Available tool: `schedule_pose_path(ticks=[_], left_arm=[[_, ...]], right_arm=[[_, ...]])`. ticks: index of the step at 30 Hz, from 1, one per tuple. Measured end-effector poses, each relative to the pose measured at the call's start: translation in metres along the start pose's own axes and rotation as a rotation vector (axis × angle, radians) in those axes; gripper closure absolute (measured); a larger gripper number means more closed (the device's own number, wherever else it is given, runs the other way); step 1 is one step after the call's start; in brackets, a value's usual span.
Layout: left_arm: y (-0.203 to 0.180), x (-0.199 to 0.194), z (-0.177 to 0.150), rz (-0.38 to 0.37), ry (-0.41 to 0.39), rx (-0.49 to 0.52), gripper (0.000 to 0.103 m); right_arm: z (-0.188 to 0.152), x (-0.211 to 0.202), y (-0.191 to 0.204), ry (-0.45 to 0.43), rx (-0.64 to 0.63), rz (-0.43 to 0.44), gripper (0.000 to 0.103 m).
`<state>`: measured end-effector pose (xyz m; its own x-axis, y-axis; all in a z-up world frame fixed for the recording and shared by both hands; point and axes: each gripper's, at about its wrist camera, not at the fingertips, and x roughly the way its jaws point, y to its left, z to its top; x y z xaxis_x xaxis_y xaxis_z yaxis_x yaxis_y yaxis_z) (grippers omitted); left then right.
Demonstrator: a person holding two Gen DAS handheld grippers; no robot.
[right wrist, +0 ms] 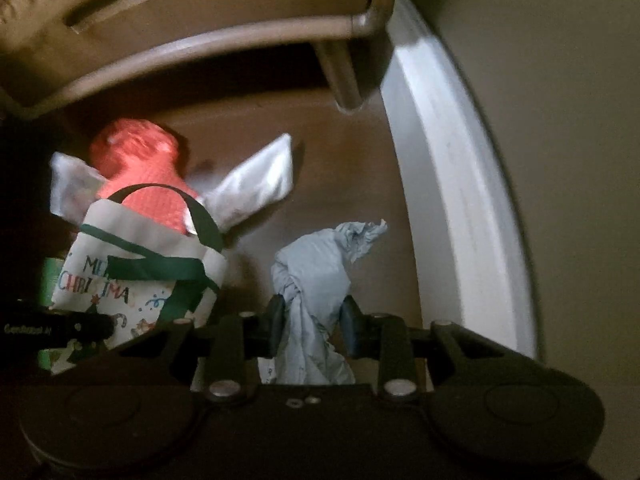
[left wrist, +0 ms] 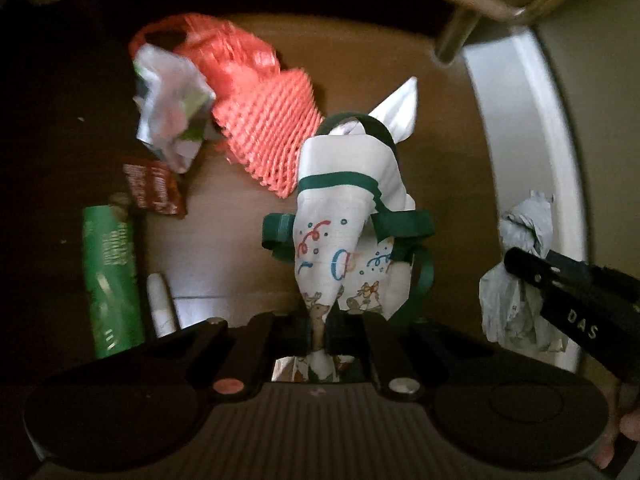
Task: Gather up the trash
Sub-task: 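Grasp the white Christmas tote with left tool while right tool grasps light blue crumpled bag, then lift both held items and carry them into the teal bin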
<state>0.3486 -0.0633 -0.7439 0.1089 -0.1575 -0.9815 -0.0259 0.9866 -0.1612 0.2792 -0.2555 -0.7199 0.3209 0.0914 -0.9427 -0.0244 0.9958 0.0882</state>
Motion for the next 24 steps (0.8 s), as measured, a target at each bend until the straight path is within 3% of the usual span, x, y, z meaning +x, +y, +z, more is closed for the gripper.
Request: schedule_pose_path(ticks=[4, 9, 19, 24], left_arm=[[0.000, -0.058, -0.001, 0.000, -0.019, -0.006, 0.098], [-0.007, -0.158, -0.001, -0.002, -0.060, -0.009, 0.098], [-0.015, -0.379, 0.007, -0.015, -0.181, 0.015, 0.098], [-0.016, -0.462, 0.012, -0.013, -0.225, 0.022, 0.098]], right_arm=[[0.008, -0.060, 0.010, -0.004, 0.019, 0.027, 0.075], [0.032, -0.149, 0.035, -0.033, 0.017, 0.061, 0.075], [0.110, -0.353, 0.079, -0.151, -0.024, 0.136, 0.075], [0.149, -0.432, 0.102, -0.199, -0.072, 0.148, 0.075]])
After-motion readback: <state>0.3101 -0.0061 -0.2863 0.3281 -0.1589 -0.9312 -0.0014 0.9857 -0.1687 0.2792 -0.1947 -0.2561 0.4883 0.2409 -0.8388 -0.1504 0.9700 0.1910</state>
